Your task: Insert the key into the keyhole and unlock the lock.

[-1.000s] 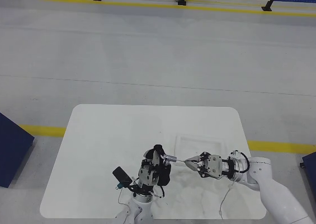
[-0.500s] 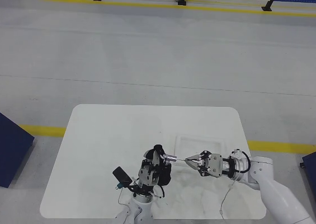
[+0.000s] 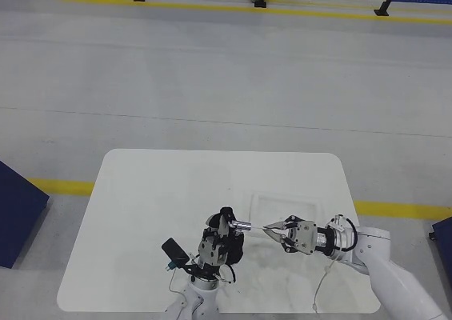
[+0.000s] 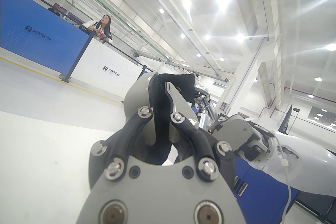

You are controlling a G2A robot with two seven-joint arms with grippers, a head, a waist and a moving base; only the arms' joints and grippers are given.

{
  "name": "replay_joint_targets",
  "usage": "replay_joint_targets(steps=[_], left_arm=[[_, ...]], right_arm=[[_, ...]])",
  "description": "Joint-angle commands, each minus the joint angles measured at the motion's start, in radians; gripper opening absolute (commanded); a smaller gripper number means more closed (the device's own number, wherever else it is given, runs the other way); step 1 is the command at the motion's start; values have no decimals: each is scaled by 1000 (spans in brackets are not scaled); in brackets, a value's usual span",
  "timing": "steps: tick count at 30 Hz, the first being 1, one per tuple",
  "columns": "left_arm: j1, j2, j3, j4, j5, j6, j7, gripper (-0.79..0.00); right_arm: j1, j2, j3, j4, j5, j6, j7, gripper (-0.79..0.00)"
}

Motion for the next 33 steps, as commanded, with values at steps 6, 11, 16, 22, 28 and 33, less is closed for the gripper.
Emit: replay_joint_targets(steps=[6, 11, 16, 22, 28, 33], left_arm=[[-1, 1, 1, -1, 10, 13, 11, -785], [-3, 1, 3, -1, 15, 19, 15, -785], [-5, 1, 6, 0, 17, 20, 12, -785], [-6, 2, 7, 1, 25, 26, 17, -785], [-8, 3, 8, 2, 26, 30, 21, -785], [-8, 3, 9, 3, 28, 31, 19, -785]], right_arm=[[3, 0, 10, 17, 29, 64, -22, -785], [13, -1, 23, 23, 90, 123, -66, -785], [16, -1, 18, 26, 145, 138, -120, -785], [29, 8, -12, 34, 233, 138, -182, -785], [54, 28, -62, 43, 379, 138, -259, -785], [76, 48, -90, 44, 459, 138, -314, -785]])
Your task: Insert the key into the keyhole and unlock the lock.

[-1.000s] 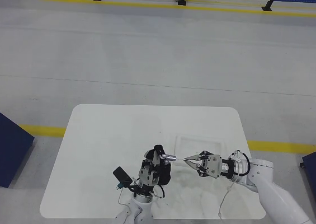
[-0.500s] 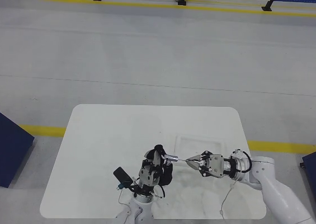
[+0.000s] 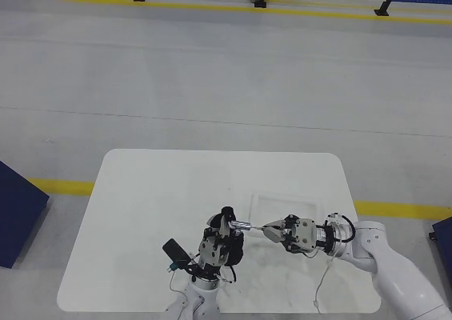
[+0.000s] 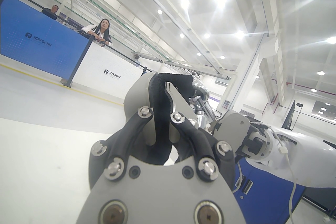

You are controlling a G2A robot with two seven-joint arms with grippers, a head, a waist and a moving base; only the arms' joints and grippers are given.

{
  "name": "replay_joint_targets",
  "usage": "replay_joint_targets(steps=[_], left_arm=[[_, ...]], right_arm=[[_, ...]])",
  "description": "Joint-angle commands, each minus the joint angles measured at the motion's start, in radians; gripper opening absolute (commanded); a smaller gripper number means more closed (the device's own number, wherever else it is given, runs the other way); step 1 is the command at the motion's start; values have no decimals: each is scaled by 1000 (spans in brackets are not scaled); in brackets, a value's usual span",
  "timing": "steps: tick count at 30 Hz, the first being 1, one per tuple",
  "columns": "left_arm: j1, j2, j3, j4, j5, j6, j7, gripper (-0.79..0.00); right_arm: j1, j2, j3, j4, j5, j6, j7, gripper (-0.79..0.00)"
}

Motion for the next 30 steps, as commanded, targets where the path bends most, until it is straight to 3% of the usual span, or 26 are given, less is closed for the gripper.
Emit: replay_joint_targets(steps=[1, 13, 30], left_arm=[[0, 0, 0, 0, 0, 1, 0, -785], [0, 2, 1, 2, 1, 7, -3, -785], [3, 1, 2, -1, -34, 1, -22, -785]], right_arm=[[8, 7, -7, 1, 23, 0, -15, -785], [25, 35, -17, -11, 9, 0, -8, -785], [8, 25, -12, -4, -92, -27, 76, -785]])
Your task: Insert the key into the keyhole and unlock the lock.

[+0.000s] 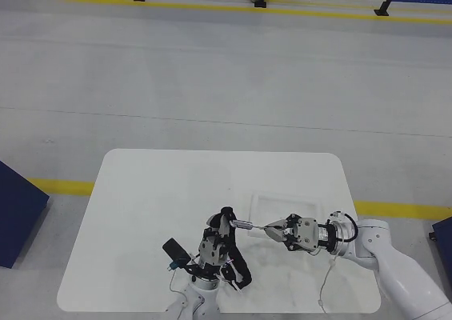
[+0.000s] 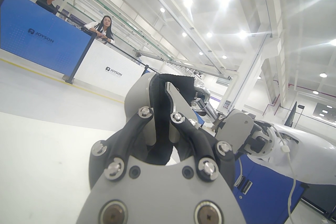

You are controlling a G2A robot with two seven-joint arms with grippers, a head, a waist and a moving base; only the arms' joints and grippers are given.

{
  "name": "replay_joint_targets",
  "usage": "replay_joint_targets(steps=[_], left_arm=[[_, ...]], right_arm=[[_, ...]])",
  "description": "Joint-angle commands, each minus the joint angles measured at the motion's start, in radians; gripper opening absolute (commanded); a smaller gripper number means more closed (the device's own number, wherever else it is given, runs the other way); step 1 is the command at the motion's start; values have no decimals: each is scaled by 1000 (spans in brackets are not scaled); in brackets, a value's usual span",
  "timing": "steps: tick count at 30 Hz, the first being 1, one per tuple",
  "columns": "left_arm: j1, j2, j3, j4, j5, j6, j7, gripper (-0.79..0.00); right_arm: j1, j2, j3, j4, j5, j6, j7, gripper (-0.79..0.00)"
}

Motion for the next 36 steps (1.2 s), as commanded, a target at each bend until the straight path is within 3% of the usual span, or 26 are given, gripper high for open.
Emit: replay_joint_targets(steps=[1, 2, 4, 6, 7, 16, 20, 27, 29, 36], left_arm=[[1, 0, -1, -2, -3, 0, -2, -785], [2, 0, -1, -4, -6, -2, -4, -785], [4, 0, -2, -7, -16, -7, -7, -785], [5, 0, -3, -9, -23, -12, -11, -785], [6, 0, -3, -10, -29, -16, -12, -785], [9, -1, -3, -14, -44, -24, -20, -785], [10, -1, -5, -16, -50, -26, -21, -785], [14, -1, -8, -23, -76, -36, -25, -785], [15, -2, -9, -25, -80, -37, -26, -785], [18, -2, -12, -30, -92, -36, -29, -785]], right_arm=[[0, -3, -1, 4, -7, -6, 7, -785], [0, -4, -1, 5, -10, -7, 10, -785], [0, -7, -1, 7, -14, -9, 15, -496], [0, -9, 0, 9, -19, -9, 19, -120], [0, -10, 0, 10, -21, -9, 21, 0], [-6, -19, 10, 15, -41, -12, 39, 0], [-19, -19, 40, -2, -82, -61, 84, 0], [-127, -9, 121, -37, -365, -388, 279, 0], [-161, -5, 145, -45, -485, -524, 314, 0], [-286, -9, 218, -54, -694, -980, 378, 0]])
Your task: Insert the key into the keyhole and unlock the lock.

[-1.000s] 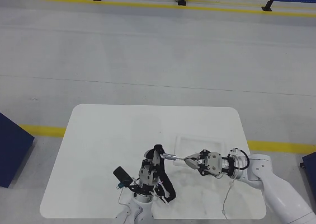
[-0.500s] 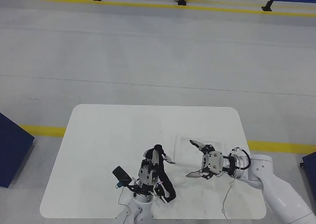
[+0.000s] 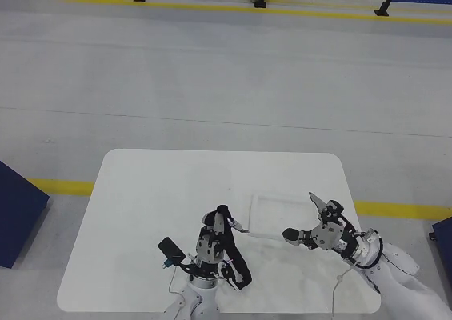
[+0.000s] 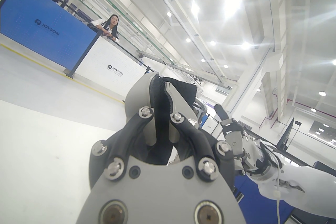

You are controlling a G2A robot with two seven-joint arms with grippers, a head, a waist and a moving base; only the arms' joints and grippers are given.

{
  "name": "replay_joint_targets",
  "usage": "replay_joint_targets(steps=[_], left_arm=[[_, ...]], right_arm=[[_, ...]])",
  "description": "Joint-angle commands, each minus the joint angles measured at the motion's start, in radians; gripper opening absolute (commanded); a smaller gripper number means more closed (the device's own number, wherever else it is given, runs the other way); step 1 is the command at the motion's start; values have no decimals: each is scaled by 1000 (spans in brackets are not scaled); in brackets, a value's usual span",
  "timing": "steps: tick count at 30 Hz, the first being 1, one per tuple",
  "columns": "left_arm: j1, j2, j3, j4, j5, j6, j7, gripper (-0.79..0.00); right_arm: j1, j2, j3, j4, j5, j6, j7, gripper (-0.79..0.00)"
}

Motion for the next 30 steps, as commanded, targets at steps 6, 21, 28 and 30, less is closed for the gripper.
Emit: replay_joint_targets(steps=[6, 21, 28, 30], left_arm=[[2, -1, -6, -19, -19, 0, -10, -785], [-39, 32, -142, -290, 42, 48, -168, -785], [-68, 37, -169, -332, 74, 71, -198, -785], [-71, 38, -172, -321, 82, 78, -203, -785]], right_arm=[[-70, -11, 23, 5, -67, -222, -26, 0], [-70, -11, 23, 5, -67, -222, -26, 0], [-70, -11, 23, 5, -67, -222, -26, 0], [-70, -11, 23, 5, -67, -222, -26, 0]])
